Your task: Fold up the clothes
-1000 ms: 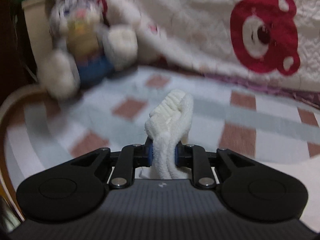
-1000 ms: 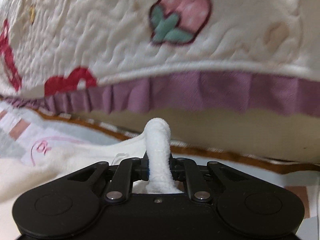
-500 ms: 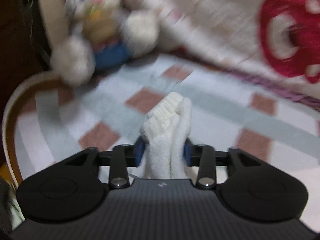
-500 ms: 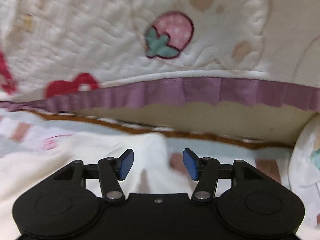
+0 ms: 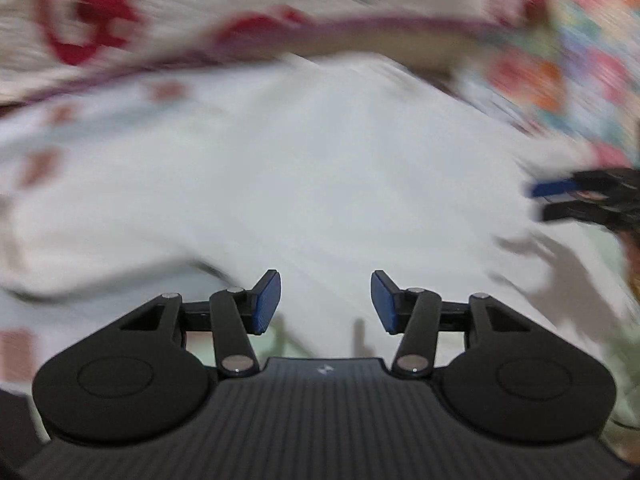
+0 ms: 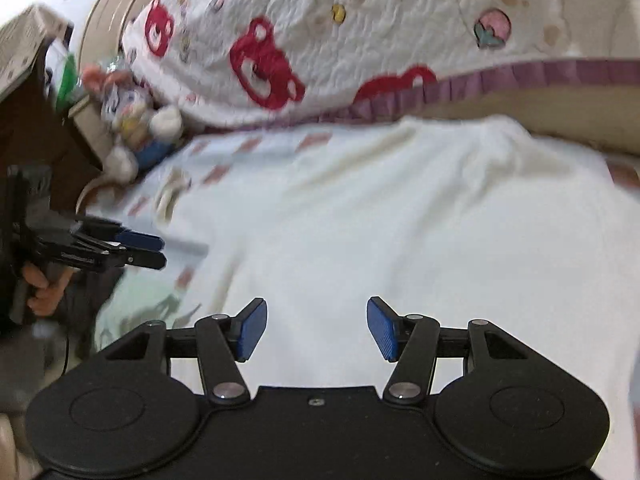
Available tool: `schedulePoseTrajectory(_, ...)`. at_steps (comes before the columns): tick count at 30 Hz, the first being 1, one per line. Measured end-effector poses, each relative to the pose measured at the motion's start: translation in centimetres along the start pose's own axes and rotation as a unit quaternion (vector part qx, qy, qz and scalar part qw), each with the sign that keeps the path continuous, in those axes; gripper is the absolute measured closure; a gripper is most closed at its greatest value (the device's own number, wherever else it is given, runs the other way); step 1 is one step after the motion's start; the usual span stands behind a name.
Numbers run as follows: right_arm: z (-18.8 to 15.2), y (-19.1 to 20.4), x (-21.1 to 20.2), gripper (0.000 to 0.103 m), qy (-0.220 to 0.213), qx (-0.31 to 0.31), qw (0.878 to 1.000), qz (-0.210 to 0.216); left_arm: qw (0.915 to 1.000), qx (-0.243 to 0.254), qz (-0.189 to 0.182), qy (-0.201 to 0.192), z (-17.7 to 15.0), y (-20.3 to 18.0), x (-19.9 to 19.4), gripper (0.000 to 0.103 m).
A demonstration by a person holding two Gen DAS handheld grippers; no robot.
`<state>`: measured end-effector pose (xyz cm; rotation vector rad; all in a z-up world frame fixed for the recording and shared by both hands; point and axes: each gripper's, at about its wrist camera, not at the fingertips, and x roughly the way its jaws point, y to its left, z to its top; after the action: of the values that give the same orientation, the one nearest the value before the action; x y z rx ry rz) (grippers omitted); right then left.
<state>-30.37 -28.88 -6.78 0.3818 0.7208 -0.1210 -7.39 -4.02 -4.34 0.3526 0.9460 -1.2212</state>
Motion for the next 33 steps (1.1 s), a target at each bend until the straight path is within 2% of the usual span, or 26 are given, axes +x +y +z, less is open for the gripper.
schedulePoseTrajectory(3,-5.0,0.0,-3.0,0.042,-0.004,0.015,0.998,-0.064,0.9966,0.059,-0.054,0.019,-3.3,-4.1,-0.1,0.053)
schedulePoseTrajectory(6,-10.1,-1.3,-6.9,0.042,0.011,0.025,0.993,-0.115,0.9878,0.107,-0.102,0.048,-5.8,-6.4,-0.4,0.05)
schedulePoseTrajectory(8,-13.2,-2.1,-9.3,0.042,0.025,0.03,0.989,-0.144,0.9806,0.137,-0.122,0.07,-7.0,-7.3,-0.1,0.038)
schedulePoseTrajectory(12,-18.0,-3.3,-13.5,0.042,0.042,0.04,0.98,-0.192,0.9689,0.17,-0.144,0.107,-9.1,-9.3,-0.2,0.036)
schedulePoseTrajectory(14,-18.6,-3.9,-13.5,0.041,0.075,0.021,0.976,-0.203,0.9621,0.191,-0.157,0.114,-9.4,-10.3,0.0,0.036)
schedulePoseTrajectory(16,-18.0,-4.0,-13.1,0.041,0.097,0.004,0.977,-0.188,0.9551,0.218,-0.163,0.117,-9.7,-11.4,0.2,0.033)
schedulePoseTrajectory(17,-17.8,-4.0,-12.9,0.041,0.107,-0.005,0.978,-0.18,0.9521,0.232,-0.158,0.122,-10.1,-12.0,0.5,0.03)
schedulePoseTrajectory(20,-18.1,-3.2,-13.6,0.04,0.114,-0.032,0.979,-0.165,0.9428,0.269,-0.133,0.146,-11.2,-13.6,1.7,0.029)
schedulePoseTrajectory(22,-18.9,-2.8,-13.7,0.04,0.123,-0.043,0.976,-0.172,0.9454,0.267,-0.106,0.153,-11.7,-13.6,2.4,0.029)
schedulePoseTrajectory(24,-19.9,-2.2,-14.0,0.04,0.123,-0.057,0.975,-0.178,0.9506,0.256,-0.081,0.157,-11.9,-13.3,3.0,0.045)
schedulePoseTrajectory(25,-20.3,-1.9,-14.2,0.04,0.119,-0.066,0.974,-0.181,0.955,0.242,-0.072,0.156,-11.6,-12.8,3.1,0.073)
schedulePoseTrajectory(26,-20.6,-1.6,-14.3,0.039,0.115,-0.075,0.974,-0.183,0.9604,0.228,-0.062,0.148,-11.0,-12.2,3.1,0.09)
schedulePoseTrajectory(28,-21.0,-1.4,-14.2,0.038,0.106,-0.076,0.975,-0.178,0.9709,0.199,-0.044,0.125,-9.6,-11.0,2.7,0.093)
schedulePoseTrajectory(30,-21.1,-1.3,-14.1,0.038,0.096,-0.071,0.978,-0.171,0.9776,0.185,-0.027,0.097,-8.4,-10.3,2.2,0.094)
schedulePoseTrajectory(32,-20.4,-1.3,-13.8,0.038,0.076,-0.041,0.987,-0.137,0.9829,0.171,-0.009,0.068,-7.3,-9.7,1.9,0.094)
schedulePoseTrajectory(33,-20.0,-1.2,-13.7,0.038,0.056,-0.014,0.993,-0.105,0.9858,0.158,-0.005,0.055,-6.6,-9.3,1.9,0.094)
